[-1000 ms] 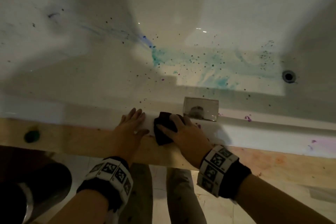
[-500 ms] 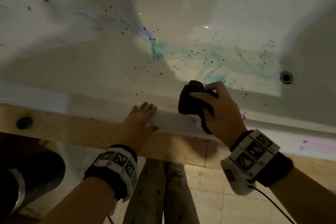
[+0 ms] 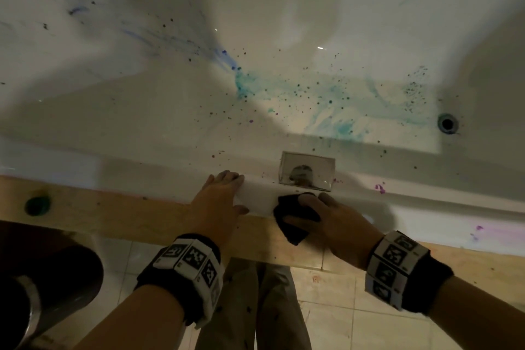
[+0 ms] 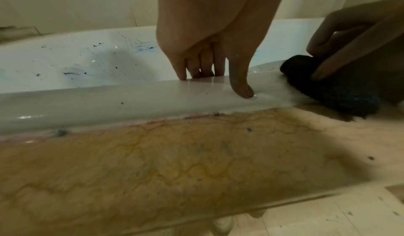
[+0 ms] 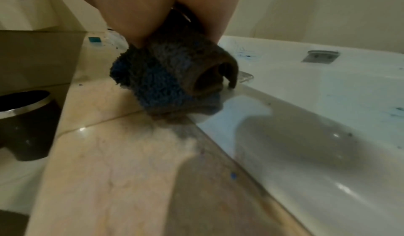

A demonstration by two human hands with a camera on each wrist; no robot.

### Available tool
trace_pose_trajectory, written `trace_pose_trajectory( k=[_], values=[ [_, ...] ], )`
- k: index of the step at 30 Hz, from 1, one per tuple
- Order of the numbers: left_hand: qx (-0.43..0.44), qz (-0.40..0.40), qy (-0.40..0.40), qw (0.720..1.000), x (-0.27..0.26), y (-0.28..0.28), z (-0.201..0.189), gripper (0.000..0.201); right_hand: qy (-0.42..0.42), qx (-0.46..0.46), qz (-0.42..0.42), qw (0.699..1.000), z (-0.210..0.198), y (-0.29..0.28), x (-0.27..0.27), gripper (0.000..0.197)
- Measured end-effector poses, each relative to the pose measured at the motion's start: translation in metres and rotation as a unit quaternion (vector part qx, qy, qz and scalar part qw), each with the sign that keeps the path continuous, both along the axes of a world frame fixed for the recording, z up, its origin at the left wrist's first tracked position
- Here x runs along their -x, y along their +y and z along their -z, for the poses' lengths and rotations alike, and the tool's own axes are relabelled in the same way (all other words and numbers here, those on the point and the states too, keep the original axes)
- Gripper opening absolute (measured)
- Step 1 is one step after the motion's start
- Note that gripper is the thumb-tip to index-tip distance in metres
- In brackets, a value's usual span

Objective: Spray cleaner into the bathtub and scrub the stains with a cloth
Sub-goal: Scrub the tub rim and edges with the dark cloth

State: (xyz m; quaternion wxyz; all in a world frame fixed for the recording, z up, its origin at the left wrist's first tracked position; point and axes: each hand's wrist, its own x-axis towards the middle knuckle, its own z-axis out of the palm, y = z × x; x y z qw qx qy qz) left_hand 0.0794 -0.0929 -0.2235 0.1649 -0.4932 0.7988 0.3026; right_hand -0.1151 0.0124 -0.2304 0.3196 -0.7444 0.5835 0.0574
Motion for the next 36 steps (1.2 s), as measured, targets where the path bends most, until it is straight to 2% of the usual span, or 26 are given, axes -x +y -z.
trace_pose_trajectory(
  k=[3, 4, 5, 7, 8, 10, 11, 14, 16, 17, 19, 20, 22, 24, 26, 27, 28, 30, 31, 32, 34, 36],
  values=[
    [0.002, 0.002, -0.004, 1.0, 0.0, -0.001, 0.002, 0.064, 0.051, 0.003, -0.034, 0.998, 0.01, -0.009, 0.016, 0.059],
    [0.005, 0.003, -0.007, 1.0, -0.001, -0.001, 0.003, 0.064, 0.071, 0.012, -0.033, 0.997, 0.012, -0.018, 0.022, 0.06],
    [0.009, 0.003, -0.009, 1.0, -0.001, -0.001, 0.003, 0.064, 0.07, 0.025, 0.007, 0.997, 0.019, -0.026, 0.033, 0.059],
    [0.016, 0.005, -0.013, 1.0, -0.001, 0.0, 0.005, 0.064, 0.034, 0.076, 0.1, 0.991, 0.009, -0.041, 0.048, 0.033],
    [0.017, 0.005, -0.014, 1.0, 0.0, 0.001, 0.005, 0.064, -0.022, 0.115, 0.184, 0.976, 0.0, -0.048, 0.049, 0.023],
    [0.017, 0.003, -0.015, 1.0, 0.0, 0.001, 0.005, 0.064, -0.11, 0.14, 0.284, 0.942, -0.015, -0.055, 0.048, 0.023],
    [0.018, 0.004, -0.015, 1.0, -0.001, 0.001, 0.005, 0.064, -0.146, 0.119, 0.291, 0.938, -0.018, -0.054, 0.045, 0.022],
    [0.024, 0.011, -0.021, 0.999, -0.001, 0.002, 0.005, 0.065, -0.16, 0.025, 0.179, 0.97, -0.019, -0.03, 0.029, 0.026],
    [0.025, 0.014, -0.026, 0.999, 0.0, 0.001, 0.004, 0.064, -0.067, 0.023, 0.089, 0.993, -0.007, -0.009, 0.027, 0.049],
    [0.021, 0.016, -0.03, 0.999, 0.0, 0.001, 0.004, 0.064, -0.004, 0.041, 0.008, 0.999, 0.003, 0.0, 0.031, 0.055],
    [0.014, 0.018, -0.043, 0.999, 0.002, -0.001, 0.003, 0.064, -0.01, -0.033, 0.011, 0.999, -0.001, -0.002, 0.033, 0.057],
    [0.011, 0.022, -0.053, 0.998, 0.004, -0.003, 0.003, 0.064, -0.054, -0.054, 0.06, 0.995, 0.001, -0.007, 0.034, 0.053],
    [0.008, 0.04, -0.084, 0.996, 0.01, -0.007, -0.002, 0.061, -0.124, -0.038, 0.206, 0.97, 0.01, -0.021, 0.045, 0.036],
    [0.012, 0.06, -0.079, 0.995, 0.022, -0.007, -0.006, 0.054, -0.23, -0.033, 0.378, 0.896, 0.004, -0.036, 0.061, 0.018],
    [0.003, 0.091, -0.036, 0.995, 0.037, 0.001, -0.008, 0.057, -0.311, -0.036, 0.466, 0.828, -0.011, -0.035, 0.071, 0.016],
    [0.001, 0.109, -0.014, 0.994, 0.045, 0.008, -0.007, 0.061, -0.321, -0.038, 0.471, 0.821, -0.016, -0.028, 0.074, 0.017],
    [-0.006, 0.123, 0.002, 0.992, 0.052, 0.014, -0.006, 0.063, -0.308, -0.045, 0.45, 0.837, -0.018, -0.021, 0.073, 0.017],
    [-0.022, 0.131, 0.008, 0.991, 0.063, 0.027, 0.002, 0.065, -0.185, -0.06, 0.265, 0.945, -0.018, 0.007, 0.066, 0.026],
    [-0.025, 0.127, 0.003, 0.992, 0.066, 0.031, 0.005, 0.065, -0.112, -0.042, 0.19, 0.974, -0.022, 0.02, 0.059, 0.037],
    [-0.025, 0.122, -0.002, 0.992, 0.069, 0.033, 0.008, 0.064, -0.058, -0.01, 0.128, 0.99, -0.022, 0.031, 0.056, 0.049],
    [-0.015, 0.12, -0.006, 0.993, 0.074, 0.033, 0.01, 0.062, 0.003, 0.03, 0.03, 0.999, -0.006, 0.052, 0.061, 0.076],
    [-0.001, 0.133, -0.017, 0.991, 0.078, 0.031, 0.009, 0.061, -0.015, 0.018, 0.051, 0.998, 0.007, 0.059, 0.072, 0.081]
  ],
)
